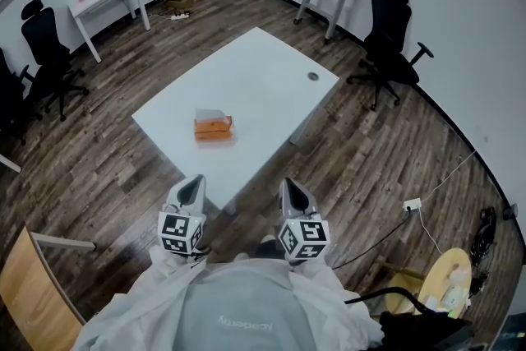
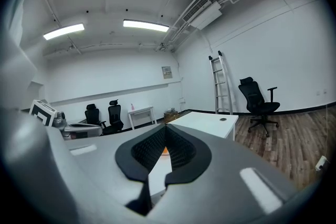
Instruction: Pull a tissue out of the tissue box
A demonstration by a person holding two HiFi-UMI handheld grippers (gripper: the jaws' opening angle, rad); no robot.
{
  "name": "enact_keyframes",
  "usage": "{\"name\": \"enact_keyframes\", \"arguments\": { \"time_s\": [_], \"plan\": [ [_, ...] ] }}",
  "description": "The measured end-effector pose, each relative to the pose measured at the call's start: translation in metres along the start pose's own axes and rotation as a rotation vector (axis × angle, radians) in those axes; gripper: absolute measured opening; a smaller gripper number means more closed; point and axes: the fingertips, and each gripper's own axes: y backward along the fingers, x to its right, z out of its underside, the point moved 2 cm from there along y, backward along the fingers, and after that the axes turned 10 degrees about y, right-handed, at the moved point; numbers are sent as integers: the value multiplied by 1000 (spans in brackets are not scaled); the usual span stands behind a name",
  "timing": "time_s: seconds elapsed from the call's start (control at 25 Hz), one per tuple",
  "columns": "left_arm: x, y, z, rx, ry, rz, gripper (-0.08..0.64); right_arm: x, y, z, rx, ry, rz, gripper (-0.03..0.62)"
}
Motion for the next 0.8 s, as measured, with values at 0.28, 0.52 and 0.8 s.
{"name": "enact_keyframes", "arguments": {
  "time_s": [0.28, 0.52, 0.8],
  "plan": [
    [-8, -23, -6, 4, -7, -50, 0, 19, -41, -1, -8, -13, -47, 0],
    [-31, -47, -9, -2, 18, -146, 0, 24, -96, -8, -15, 4, -150, 0],
    [-48, -78, -20, -6, 63, -269, 0, 38, -162, -18, -57, 26, -280, 1]
  ]
}}
